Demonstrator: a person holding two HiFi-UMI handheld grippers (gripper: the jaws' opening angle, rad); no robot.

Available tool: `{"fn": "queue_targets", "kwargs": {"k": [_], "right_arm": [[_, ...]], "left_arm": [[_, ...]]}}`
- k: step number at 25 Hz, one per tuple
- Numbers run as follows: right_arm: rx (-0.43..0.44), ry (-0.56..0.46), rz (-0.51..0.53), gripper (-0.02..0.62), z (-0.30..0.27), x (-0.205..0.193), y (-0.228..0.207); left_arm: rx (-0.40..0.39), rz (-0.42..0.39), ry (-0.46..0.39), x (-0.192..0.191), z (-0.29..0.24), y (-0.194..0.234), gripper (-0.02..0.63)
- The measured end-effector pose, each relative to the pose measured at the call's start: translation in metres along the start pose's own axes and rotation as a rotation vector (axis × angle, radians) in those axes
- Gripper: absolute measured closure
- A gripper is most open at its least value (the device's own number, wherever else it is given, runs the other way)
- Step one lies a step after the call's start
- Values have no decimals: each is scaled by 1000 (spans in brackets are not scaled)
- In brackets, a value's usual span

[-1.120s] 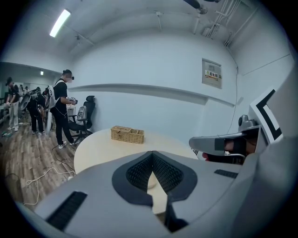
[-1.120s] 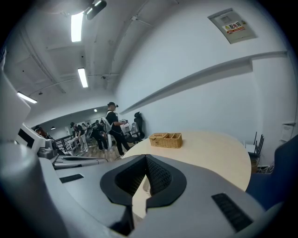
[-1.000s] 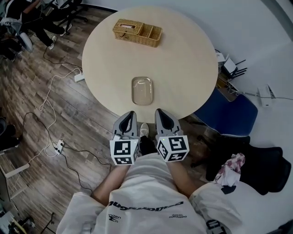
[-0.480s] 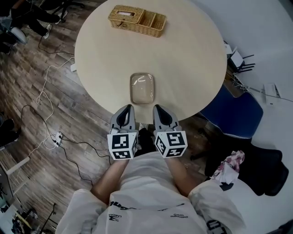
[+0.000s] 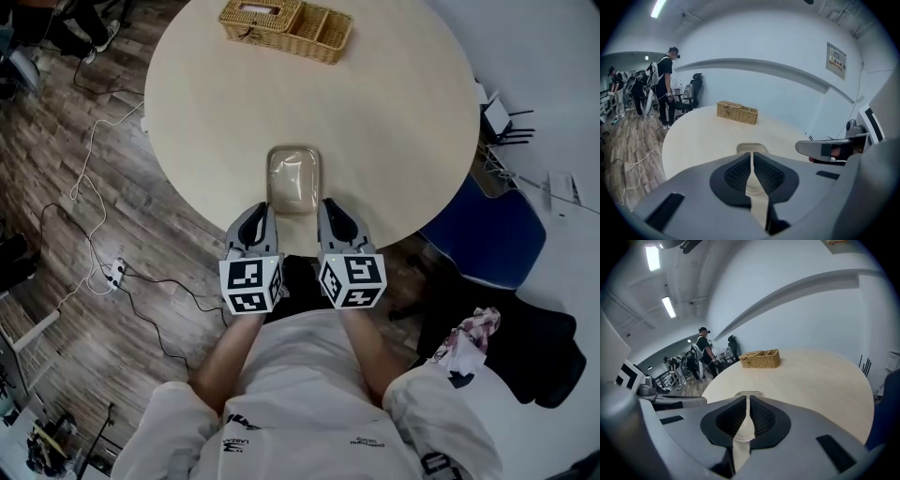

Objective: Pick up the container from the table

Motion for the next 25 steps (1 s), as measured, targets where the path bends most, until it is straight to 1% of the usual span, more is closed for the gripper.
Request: {"fn": "queue_targets", "kwargs": {"k": [6,9,11,13,15,21,25], "right_arm": [[-6,48,-31,523,-18,-16,-7],[-8,64,-36,512,-27,-22,-10],[-13,73,-33,509,-33,-26,-12],[-21,82,-31,509,-39,-29,-15],[-31,93,-31,509,-43,-32,-20],[-52,129,-20,508,-56,-42,-33],[-47,158,-14,509,-64,-48,-35]], "left_arm": [[18,29,28,-12,-16,9,585],[31,45,40,-18,-28,16,561],[40,50,47,-22,-34,21,561],[45,51,56,-25,-40,24,560],[48,46,67,-29,-44,27,542],[57,31,94,-40,-55,33,541],[52,24,108,-47,-61,33,541]]}}
Point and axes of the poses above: the fingertips, and each gripper's own axes: z backward along the fingers, y to its left, x out of its top, the point moved 6 cm from there along z, backward along the fingers, and after that the axes turned 12 degrees about -y, right-handed, at the moved point
